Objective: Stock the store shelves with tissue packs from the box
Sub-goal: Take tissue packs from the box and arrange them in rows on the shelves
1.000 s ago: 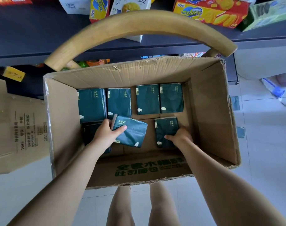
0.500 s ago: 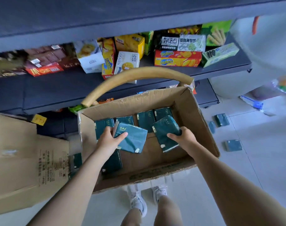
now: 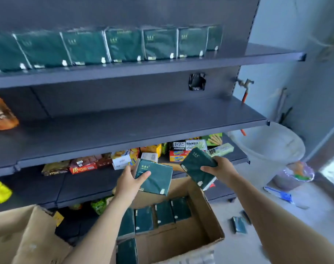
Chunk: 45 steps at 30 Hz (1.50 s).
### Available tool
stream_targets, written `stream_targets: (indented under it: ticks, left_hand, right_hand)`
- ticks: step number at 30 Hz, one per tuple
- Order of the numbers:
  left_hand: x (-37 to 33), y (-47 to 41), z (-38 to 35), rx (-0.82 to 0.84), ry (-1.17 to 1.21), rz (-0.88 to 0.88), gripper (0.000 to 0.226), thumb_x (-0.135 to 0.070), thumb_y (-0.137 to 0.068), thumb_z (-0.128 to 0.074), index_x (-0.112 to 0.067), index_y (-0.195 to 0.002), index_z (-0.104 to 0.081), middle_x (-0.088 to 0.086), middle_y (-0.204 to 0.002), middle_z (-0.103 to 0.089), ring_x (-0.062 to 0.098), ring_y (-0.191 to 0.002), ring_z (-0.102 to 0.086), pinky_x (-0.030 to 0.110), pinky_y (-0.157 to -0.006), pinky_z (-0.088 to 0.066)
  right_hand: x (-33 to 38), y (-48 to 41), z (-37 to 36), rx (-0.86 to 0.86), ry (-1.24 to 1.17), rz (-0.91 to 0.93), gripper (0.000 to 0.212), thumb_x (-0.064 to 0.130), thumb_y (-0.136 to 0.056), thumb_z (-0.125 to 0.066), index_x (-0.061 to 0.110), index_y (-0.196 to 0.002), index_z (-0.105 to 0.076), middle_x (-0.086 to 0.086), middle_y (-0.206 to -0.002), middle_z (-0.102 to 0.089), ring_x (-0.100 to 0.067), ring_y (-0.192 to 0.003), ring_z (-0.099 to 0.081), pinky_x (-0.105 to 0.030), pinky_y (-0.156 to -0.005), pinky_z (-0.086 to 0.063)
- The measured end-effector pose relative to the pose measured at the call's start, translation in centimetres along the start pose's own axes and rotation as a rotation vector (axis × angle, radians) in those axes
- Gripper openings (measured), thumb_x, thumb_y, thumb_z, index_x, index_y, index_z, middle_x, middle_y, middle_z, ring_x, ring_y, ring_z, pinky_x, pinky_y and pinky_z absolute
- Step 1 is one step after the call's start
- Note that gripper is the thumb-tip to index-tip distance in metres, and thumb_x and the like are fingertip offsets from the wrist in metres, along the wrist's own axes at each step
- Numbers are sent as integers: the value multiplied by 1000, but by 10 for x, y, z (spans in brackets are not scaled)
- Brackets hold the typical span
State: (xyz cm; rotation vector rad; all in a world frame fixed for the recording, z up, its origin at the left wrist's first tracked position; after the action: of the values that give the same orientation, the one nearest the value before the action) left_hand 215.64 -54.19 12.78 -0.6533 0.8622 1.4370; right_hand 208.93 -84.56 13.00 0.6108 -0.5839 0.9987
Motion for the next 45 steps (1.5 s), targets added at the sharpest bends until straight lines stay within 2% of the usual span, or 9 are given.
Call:
stream_targets:
  ticks: [3,6,15,19,23,28,34,37,45]
  left_hand:
    - [-47,28,5,-65,23,-48,42,-39,-83,-69,-9,-105,-50,2,-97,-56,18,-84,-52,26,-58,-35]
    - [-90,55,4,-111,43,-96,42,-38,-82,-70,-9,-103,-48,3,-97,-56,23,-89,-55,32,-68,-39]
    - [-197,115,2,-220,133,-248,34,-35,-83,-69,-14,-101,-50,-4,-93,-56,16,-88,-56,26,-63,-42]
    - [-238,115,12,-260,163,-306,31,-35,-83,-70,-16,-99,-52,-5,-92,-59,17,-88,-58,33,-72,-49]
    - [-272,91,22,-247,217,-345,26,-36,-82,-71,-24,-88,-49,-4,-94,-61,20,-92,-62,47,-83,-53]
    - [-312,42,28,-270,235,-410,29,-38,-82,-70,-20,-95,-51,2,-100,-63,22,-95,-61,42,-85,-50]
    - [-353,-24,31,-301,266,-479,28,-36,-84,-68,-18,-98,-51,4,-102,-62,22,-96,-58,22,-72,-42]
    - [-367,-52,23,-291,251,-497,34,-38,-84,-68,-15,-102,-52,6,-102,-62,22,-96,-58,32,-78,-44]
    - [-386,-102,28,-410,294,-471,36,-38,-84,-67,-14,-105,-50,3,-102,-61,22,-94,-57,34,-77,-44]
  right_hand:
    - [9,13,55,-59,21,44,27,31,-82,-71,12,-96,-58,-5,-87,-62,-20,-75,-55,-24,-55,-40]
    - [14,29,109,-105,42,105,36,32,-81,-72,8,-106,-62,-7,-94,-64,-23,-82,-58,-28,-64,-42]
    - [27,59,230,-155,-8,266,28,33,-82,-71,13,-99,-60,0,-86,-62,-15,-75,-56,-21,-56,-40]
    - [41,47,265,-157,-66,314,33,33,-81,-72,10,-103,-61,-2,-87,-63,-20,-81,-59,-27,-66,-45]
    - [62,23,287,-153,-105,363,25,32,-81,-72,14,-97,-63,4,-78,-62,-14,-71,-58,-24,-59,-43]
    - [98,-21,313,-216,-146,418,16,30,-79,-74,22,-89,-64,7,-76,-64,-12,-69,-59,-19,-53,-44]
    - [143,-81,336,-314,-104,464,39,28,-76,-77,19,-105,-52,9,-90,-56,-10,-78,-55,-18,-55,-36]
    - [157,-106,343,-315,-48,491,38,25,-79,-75,18,-110,-55,6,-94,-58,-14,-85,-55,-20,-60,-39]
    - [197,-179,354,-327,120,560,39,27,-79,-74,15,-114,-61,-4,-104,-62,-21,-91,-58,-28,-73,-45]
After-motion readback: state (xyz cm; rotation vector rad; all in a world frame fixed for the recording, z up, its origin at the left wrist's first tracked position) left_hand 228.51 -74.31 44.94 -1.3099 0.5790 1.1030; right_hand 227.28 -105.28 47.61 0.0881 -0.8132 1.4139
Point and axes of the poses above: each hand's wrist, its own y-axis away from the middle knuckle, its own z-axis out of the back of the hand, x = y × z, the point moved 7 cm from there along -y, towards the middle knuckle
